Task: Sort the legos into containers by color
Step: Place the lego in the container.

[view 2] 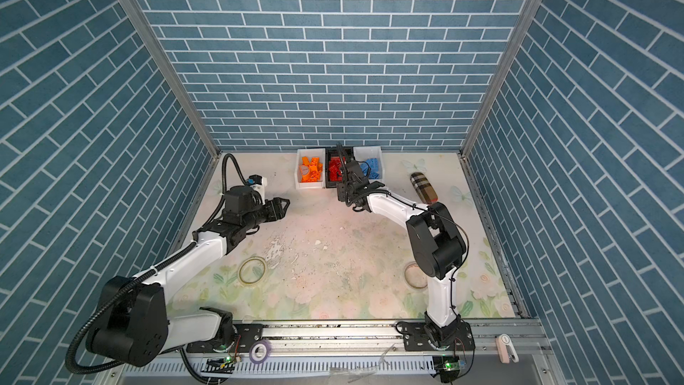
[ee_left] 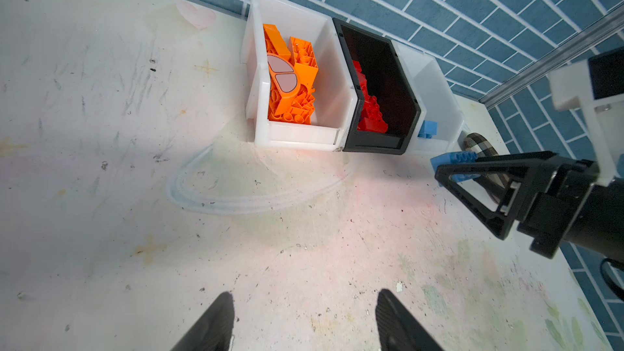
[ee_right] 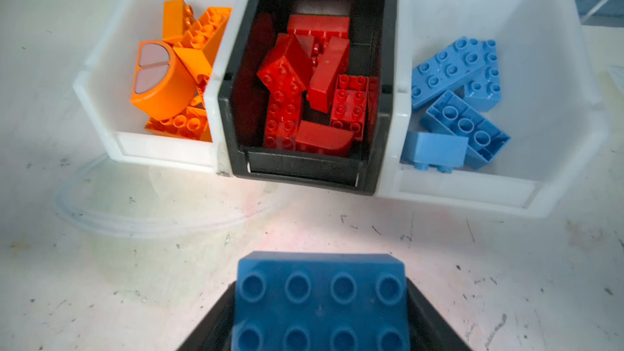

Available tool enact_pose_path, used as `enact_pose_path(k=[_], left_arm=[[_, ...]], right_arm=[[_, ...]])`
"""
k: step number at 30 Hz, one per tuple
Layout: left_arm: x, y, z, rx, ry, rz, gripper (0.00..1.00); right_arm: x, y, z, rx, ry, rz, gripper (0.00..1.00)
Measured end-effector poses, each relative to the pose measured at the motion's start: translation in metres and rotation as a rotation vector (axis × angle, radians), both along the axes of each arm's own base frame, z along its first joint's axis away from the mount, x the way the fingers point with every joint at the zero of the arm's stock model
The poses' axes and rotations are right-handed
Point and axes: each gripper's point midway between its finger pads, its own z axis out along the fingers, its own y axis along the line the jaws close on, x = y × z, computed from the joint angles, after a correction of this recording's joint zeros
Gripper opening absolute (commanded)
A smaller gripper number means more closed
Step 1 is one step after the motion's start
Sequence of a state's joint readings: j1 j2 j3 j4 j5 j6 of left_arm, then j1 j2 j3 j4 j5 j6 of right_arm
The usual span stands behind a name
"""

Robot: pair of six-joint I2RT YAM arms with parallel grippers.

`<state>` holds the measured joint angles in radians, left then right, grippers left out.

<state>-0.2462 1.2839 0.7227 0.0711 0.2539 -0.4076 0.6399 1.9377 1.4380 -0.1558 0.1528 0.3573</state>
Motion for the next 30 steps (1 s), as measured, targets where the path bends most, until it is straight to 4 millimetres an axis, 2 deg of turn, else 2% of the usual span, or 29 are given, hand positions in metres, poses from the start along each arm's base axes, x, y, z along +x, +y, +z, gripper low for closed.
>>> enact_pose_path(k=[7,13,21,30], left_arm=[[-0.003,-0.004,-0.002,0.003,0.009,-0.012,0.69],[-0.009,-0.006,-0.002,0.009,0.020,-0.019,0.69],[-0.016,-0.006,-0.001,0.012,0.021,-0.021,0.69],[-0.019,-0.008,-0.004,0.015,0.033,-0.029,0.70]], right_arm=[[0.036,-0.029,0.019,0.093,-0.019,-0.040,0.40],[0.083,-0.046,0.029,0.167,-0.053,-0.072,0.44],[0.132,-0.059,0.014,0.210,-0.060,-0.106,0.49],[0.171,-0.070,0.001,0.218,-0.077,-0.146,0.59]])
